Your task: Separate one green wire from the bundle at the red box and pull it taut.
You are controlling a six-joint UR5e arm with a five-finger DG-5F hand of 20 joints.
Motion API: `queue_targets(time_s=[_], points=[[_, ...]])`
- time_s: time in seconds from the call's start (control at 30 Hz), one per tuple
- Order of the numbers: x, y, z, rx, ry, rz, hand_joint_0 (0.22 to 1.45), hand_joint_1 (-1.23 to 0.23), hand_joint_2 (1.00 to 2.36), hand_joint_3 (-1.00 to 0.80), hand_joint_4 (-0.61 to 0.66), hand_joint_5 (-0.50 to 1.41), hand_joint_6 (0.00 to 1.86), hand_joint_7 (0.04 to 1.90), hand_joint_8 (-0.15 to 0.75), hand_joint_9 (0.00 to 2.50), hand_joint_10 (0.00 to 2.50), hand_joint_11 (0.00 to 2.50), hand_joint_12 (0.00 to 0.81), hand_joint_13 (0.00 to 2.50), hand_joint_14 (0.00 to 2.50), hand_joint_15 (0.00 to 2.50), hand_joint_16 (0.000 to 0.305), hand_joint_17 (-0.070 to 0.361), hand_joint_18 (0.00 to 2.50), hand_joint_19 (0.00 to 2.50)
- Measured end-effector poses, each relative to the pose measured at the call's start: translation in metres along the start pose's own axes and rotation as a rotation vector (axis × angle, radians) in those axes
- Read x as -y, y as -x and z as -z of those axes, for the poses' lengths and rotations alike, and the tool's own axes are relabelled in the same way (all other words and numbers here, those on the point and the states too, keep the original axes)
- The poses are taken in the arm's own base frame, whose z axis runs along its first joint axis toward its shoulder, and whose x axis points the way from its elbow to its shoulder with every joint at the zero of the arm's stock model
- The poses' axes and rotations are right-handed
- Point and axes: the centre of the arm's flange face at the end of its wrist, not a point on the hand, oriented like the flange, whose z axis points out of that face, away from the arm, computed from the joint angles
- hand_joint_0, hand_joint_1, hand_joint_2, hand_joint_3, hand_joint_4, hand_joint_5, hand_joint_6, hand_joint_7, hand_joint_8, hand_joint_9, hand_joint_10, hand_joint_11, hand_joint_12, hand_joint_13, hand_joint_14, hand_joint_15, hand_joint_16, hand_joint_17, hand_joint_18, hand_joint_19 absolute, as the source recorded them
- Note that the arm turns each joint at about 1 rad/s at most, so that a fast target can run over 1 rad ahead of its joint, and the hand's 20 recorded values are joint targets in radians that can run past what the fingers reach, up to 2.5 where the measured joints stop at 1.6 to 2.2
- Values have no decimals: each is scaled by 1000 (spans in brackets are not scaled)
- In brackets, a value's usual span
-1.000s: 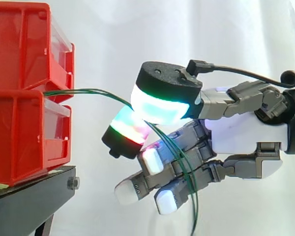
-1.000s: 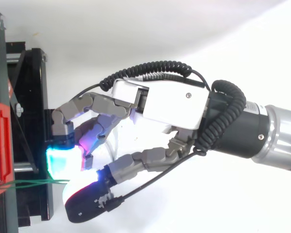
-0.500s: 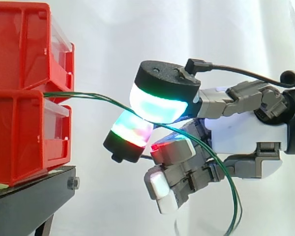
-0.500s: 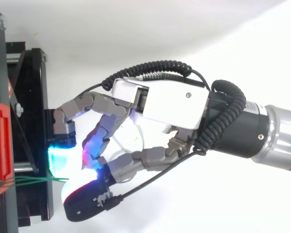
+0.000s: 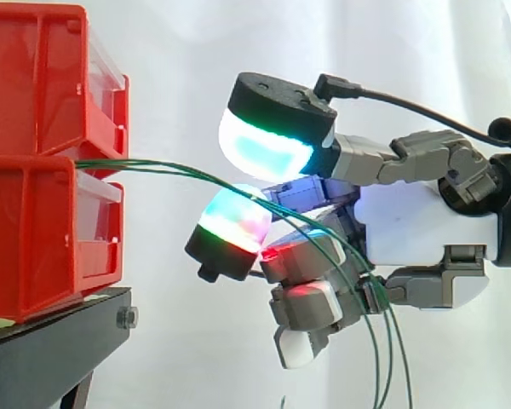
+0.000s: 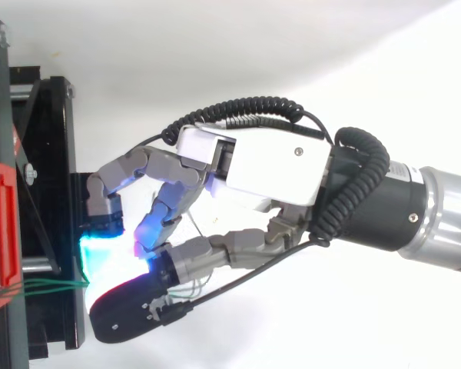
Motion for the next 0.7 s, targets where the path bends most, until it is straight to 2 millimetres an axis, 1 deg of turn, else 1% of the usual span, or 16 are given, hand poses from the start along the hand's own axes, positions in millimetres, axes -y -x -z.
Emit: queue_targets(time_s=[0.27,0.3,0.4,0.57,0.6,0.7], points=[[-1,-1,0,-1,2,2,518,-592,1000,-500,237,-215,874,1038,343,1166,24,1531,395,1312,10,1389,57,128,1017,547],[-1,-1,0,-1,3,3,533,-611,1000,-500,230,-217,873,1038,335,1162,14,1571,386,1330,8,1435,56,127,1013,561],[-1,-1,0,-1,5,6,549,-625,1000,-500,223,-217,872,1042,331,1149,118,1560,372,1355,4,1523,56,127,1018,573],[-1,-1,-1,1,9,6,555,-615,1000,-500,222,-217,873,1028,330,1147,133,1553,363,1397,0,1588,56,126,1029,600],[-1,-1,-1,1,9,7,558,-592,1000,-500,221,-216,873,1027,336,1153,150,1546,354,1414,123,1542,56,126,1059,623],[-1,-2,-1,1,9,7,562,-581,1000,-500,224,-215,872,1034,329,1157,136,1530,352,1422,185,1543,57,127,1076,622]])
